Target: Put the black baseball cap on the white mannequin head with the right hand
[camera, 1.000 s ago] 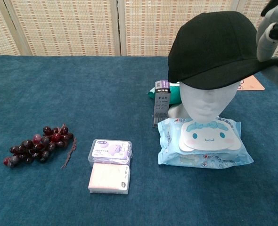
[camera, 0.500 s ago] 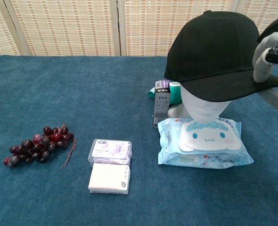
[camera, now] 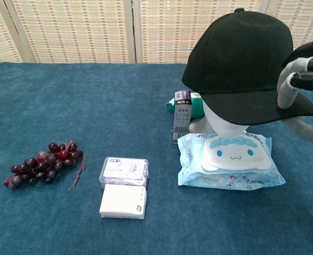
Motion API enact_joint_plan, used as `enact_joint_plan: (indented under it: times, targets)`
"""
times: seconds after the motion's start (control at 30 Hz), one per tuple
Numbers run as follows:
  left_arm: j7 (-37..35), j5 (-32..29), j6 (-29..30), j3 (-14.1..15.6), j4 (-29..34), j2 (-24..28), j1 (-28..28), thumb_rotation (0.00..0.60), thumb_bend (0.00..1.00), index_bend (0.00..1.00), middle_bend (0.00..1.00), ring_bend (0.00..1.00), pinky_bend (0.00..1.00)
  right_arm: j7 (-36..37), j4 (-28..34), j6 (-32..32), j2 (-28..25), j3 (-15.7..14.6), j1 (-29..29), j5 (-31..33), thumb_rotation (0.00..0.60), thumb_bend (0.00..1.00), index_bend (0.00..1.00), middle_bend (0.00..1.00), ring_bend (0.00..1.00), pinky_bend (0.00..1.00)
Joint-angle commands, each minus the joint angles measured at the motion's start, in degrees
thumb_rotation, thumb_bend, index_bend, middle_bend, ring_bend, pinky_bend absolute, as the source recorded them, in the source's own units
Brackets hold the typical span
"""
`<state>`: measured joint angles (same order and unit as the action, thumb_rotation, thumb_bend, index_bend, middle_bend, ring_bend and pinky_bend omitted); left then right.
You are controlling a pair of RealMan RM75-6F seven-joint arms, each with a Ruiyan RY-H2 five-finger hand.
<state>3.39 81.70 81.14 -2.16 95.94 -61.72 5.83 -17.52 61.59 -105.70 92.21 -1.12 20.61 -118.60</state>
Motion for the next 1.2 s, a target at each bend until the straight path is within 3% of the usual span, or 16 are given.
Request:
enact_joint_plan:
  times: [0.03, 0.13, 0.2, 0.37, 0.47, 0.73, 1.0, 1.2]
  targets:
    - [0.0, 0.0, 0.0, 0.0, 0.0, 0.1, 0.0, 0.6, 0.01, 0.67, 0.48, 0.36, 0.52, 0.4, -0.4, -0.1, 0.3, -0.1, -0.3, 0.4, 0.6, 0.42, 0.62, 0.48, 0.33, 0.39]
    - [0.0, 0.0, -0.1, 0.1, 0.0, 0.0, 0.0, 0.6, 0.01, 0.67, 0.48, 0.36, 0.52, -0.1, -0.6, 0.3, 0.0, -0.1, -0.5, 0.6, 0.6, 0.39, 0.62, 0.44, 0.3, 0.39]
    - [0.0, 0.1, 0.0, 0.1, 0.0, 0.0, 0.0, 0.6, 0.01, 0.67, 0.48, 0.36, 0.52, -0.5, -0.3, 0.7, -0.3, -0.2, -0.7, 0.9, 0.6, 0.32, 0.59, 0.4, 0.26, 0.39]
    - [0.2, 0.0, -0.1, 0.1, 0.0, -0.1, 0.0, 0.6, 0.01, 0.67, 0.48, 0.36, 0.52, -1.5, 0.9, 2.0, -1.2, -0.4, -1.2, 1.8, 0.6, 0.07, 0.4, 0.33, 0.19, 0.37]
    - [0.3, 0.0, -0.2, 0.2, 0.0, -0.1, 0.0, 0.6, 0.01, 0.67, 0.48, 0.36, 0.52, -1.6, 1.5, 2.7, -1.6, -0.4, -1.5, 2.4, 0.6, 0.01, 0.32, 0.3, 0.17, 0.36]
    - [0.1, -0.1, -0.1, 0.1, 0.0, 0.0, 0.0, 0.6, 0.01, 0.67, 0.48, 0.36, 0.52, -2.7, 2.2, 4.2, -2.2, -0.7, -2.0, 3.1, 0.6, 0.0, 0.21, 0.25, 0.13, 0.32]
    - [0.0, -0.1, 0.0, 0.0, 0.1, 0.1, 0.0, 0.6, 0.01, 0.67, 0.48, 0.36, 0.52, -5.5, 5.9, 3.0, -5.6, -1.1, -3.9, 2.9, 0.6, 0.0, 0.19, 0.23, 0.11, 0.28]
    - [0.4, 0.0, -0.1, 0.1, 0.2, 0.0, 0.1, 0.6, 0.01, 0.67, 0.48, 0.36, 0.52, -5.8, 11.0, 4.8, -10.0, -0.7, -5.9, 6.8, 0.6, 0.0, 0.19, 0.22, 0.11, 0.26]
